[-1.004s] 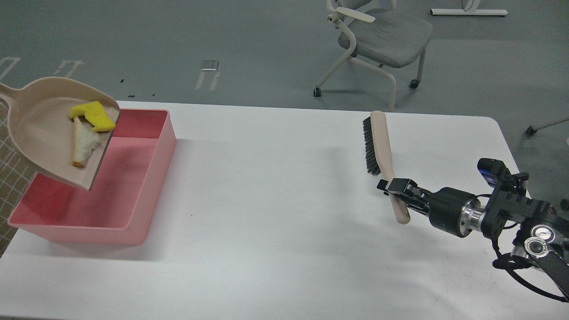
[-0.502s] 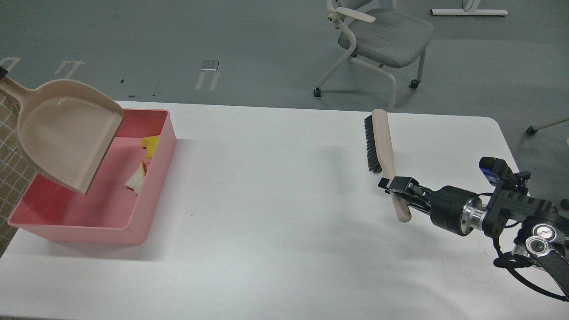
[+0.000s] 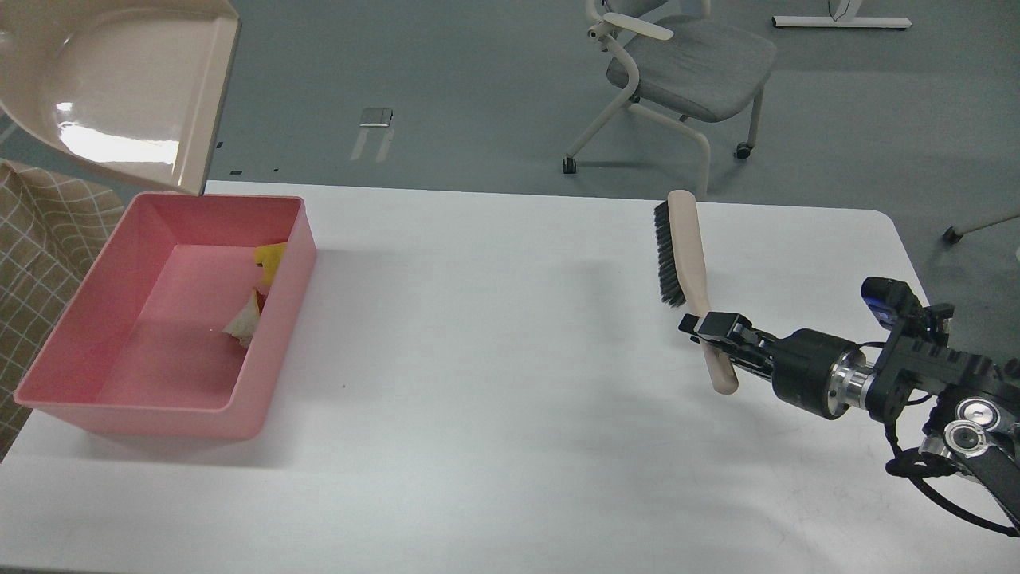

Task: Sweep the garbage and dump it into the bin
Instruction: 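Tilt the dustpan to dump the sponge and scrap into the bin, then bring the empty dustpan back and lower it onto the table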

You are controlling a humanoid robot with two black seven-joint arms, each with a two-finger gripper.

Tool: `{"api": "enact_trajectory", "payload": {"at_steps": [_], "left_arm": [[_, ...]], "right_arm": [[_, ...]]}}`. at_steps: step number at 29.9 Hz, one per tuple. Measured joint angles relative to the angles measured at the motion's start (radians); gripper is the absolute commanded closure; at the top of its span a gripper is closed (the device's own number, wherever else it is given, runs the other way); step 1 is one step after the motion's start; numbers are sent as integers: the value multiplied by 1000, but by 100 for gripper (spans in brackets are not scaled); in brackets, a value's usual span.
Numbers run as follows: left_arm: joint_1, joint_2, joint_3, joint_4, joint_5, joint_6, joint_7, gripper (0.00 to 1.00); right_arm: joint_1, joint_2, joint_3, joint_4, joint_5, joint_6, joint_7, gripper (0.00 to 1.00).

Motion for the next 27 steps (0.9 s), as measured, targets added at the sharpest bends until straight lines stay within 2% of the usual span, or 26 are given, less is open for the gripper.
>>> {"api": "enact_trajectory", "payload": {"at_steps": [2,5,10,14,22,27], "left_arm": [[4,-41,2,-22,2,8,43,96],[11,-77,12,-36,12,23,73,96],[-28,-123,150,-60,14,89,79,96],[-123,-199,269,-83,14,136,95,95],[-303,-372,618,-83,18,333,127,94],[-348,-473,728,-41,16,405,135,94]], "right_arm": [[0,-3,0,1,0,0,0,86],[-1,-9,0,4,3,0,0,86],[-1,-27,19,6,18,0,5,86],[-1,-29,36,6,20,0,7,86],[-2,-51,72,6,21,0,14,86],[-11,-86,84,7,21,0,34,86]]}}
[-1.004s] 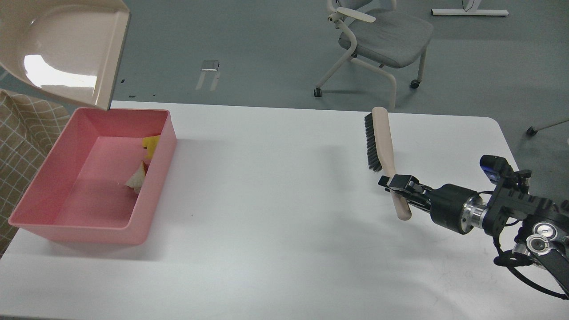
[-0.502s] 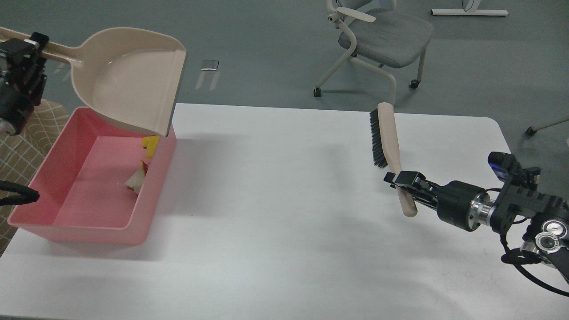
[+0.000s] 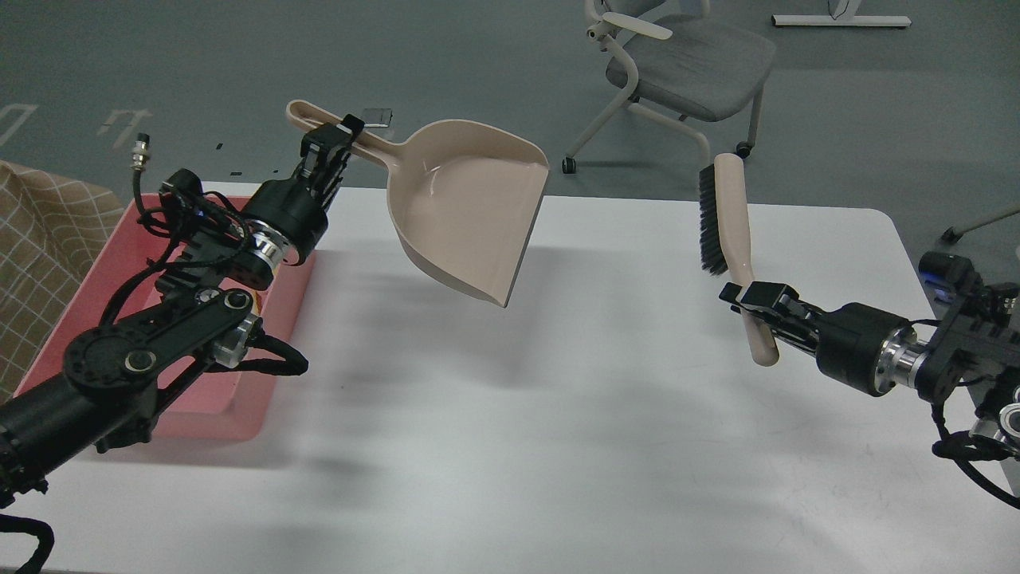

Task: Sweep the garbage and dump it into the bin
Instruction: 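Bring the empty dustpan back and lower it onto the table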

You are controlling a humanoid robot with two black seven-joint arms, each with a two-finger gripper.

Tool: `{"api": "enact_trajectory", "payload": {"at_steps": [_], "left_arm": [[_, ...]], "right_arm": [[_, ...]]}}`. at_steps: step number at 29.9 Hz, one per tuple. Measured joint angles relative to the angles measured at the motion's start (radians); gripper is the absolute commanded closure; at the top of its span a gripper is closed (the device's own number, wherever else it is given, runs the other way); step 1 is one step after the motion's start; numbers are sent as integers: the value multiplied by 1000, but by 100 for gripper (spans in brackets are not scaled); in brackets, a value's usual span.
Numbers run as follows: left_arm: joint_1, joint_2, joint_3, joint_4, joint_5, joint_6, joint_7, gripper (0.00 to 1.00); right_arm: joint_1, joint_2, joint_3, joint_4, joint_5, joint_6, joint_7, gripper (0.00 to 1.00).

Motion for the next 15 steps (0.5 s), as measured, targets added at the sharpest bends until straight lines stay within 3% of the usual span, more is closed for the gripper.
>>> {"api": "enact_trajectory", "payload": {"at_steps": [9,15], "left_arm": [[-1,-176,73,150,1,87,-2,94],[7,-236,85,167,1,124,-3,93]], "right_arm": [[-21,-40,5,-2,0,0,15,86],[-54,-66,5,2,0,0,15,86]]}}
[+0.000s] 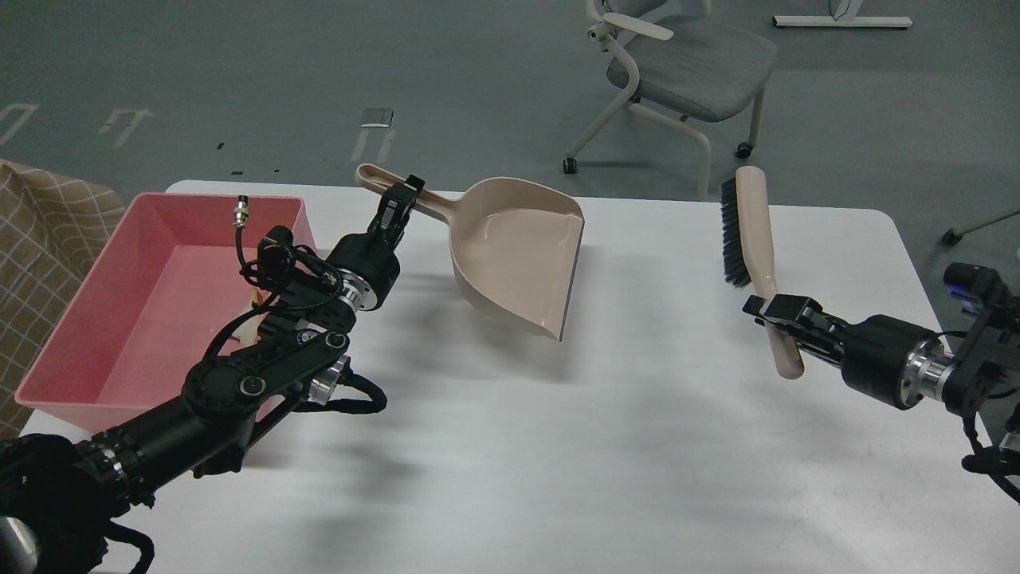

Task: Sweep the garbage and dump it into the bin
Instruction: 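Bring the empty dustpan back and lower it onto the table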

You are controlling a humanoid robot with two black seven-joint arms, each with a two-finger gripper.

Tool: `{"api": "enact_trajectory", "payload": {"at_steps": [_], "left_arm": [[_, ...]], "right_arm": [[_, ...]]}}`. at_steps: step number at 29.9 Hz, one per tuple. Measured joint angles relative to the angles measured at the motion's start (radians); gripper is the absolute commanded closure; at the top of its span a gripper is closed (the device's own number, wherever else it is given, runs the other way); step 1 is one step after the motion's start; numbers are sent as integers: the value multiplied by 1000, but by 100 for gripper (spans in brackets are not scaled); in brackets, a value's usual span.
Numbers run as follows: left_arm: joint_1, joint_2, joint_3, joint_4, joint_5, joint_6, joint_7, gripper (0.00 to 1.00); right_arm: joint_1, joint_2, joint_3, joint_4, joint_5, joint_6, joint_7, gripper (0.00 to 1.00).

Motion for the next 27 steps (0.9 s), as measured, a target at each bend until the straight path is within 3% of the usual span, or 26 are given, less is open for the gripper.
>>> {"api": "enact_trajectory", "payload": {"at_steps": [10,27], "left_arm": [[35,-84,20,1,3,27,-8,93],[74,-174,106,53,117,89,-65,91]], "right_arm": [[-52,-32,-6,2,0,0,-4,86],[-139,-20,-15,-5,-10,0,-15,86]]}}
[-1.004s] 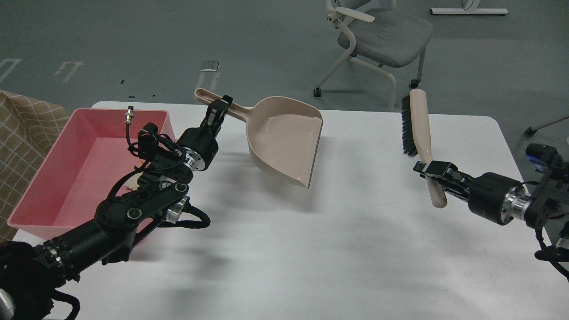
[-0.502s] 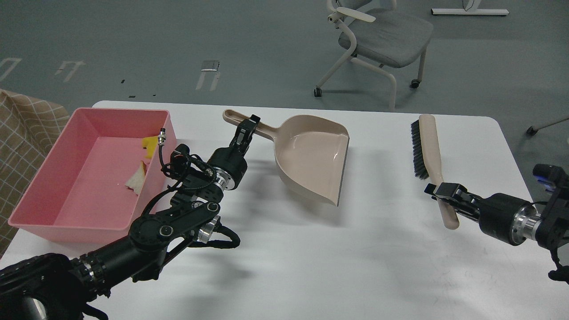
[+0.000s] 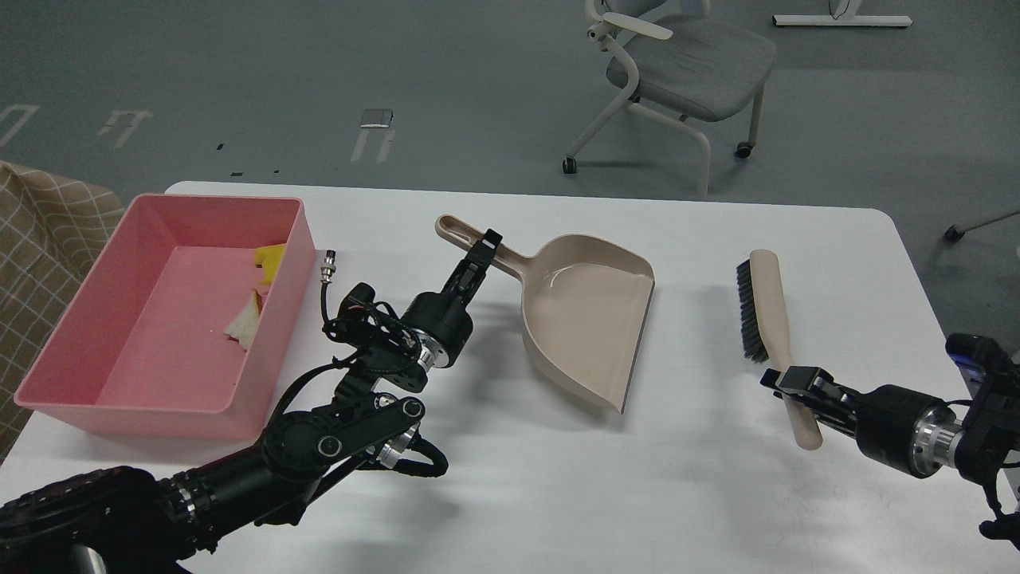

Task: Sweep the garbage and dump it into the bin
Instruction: 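Bring the empty dustpan back and lower it onto the table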

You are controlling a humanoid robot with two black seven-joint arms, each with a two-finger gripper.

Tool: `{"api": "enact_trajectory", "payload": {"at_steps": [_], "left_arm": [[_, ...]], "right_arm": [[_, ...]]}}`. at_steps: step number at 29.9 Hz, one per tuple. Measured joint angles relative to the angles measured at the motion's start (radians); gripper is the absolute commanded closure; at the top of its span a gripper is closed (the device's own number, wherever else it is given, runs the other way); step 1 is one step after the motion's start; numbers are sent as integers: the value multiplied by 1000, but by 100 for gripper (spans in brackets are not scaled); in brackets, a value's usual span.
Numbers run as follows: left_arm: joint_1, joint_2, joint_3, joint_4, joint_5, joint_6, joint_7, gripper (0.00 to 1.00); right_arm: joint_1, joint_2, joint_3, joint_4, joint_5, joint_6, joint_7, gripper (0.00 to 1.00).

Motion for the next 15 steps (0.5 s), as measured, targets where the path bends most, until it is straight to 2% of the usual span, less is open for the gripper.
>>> {"api": "enact_trajectory", "payload": {"at_steps": [6,9,11,12,13,14,15], "left_arm": [[22,-16,-1,15,9,1,-10,88],[23,-20,-2,23,9,1,-14,81],[23,-23,-2,32,9,1,-18,72],[23,-25,-2,37,9,1,-19,64],[23,-25,-2,39,9,1,-21,35],[23,-25,-2,41,9,1,-21,13],[23,-25,-2,42,9,1,-23,1]], "right_arm": [[-9,3,-6,-3,-4,0,-2,84],[-14,7,-7,-3,-4,0,-3,82],[-21,10,-8,-3,-4,0,-5,79],[-24,13,-8,-3,-4,0,-9,78],[-26,15,-8,-3,-4,0,-14,75],[-28,15,-8,-3,-4,0,-18,75],[-29,16,-8,-3,-4,0,-20,73]]}}
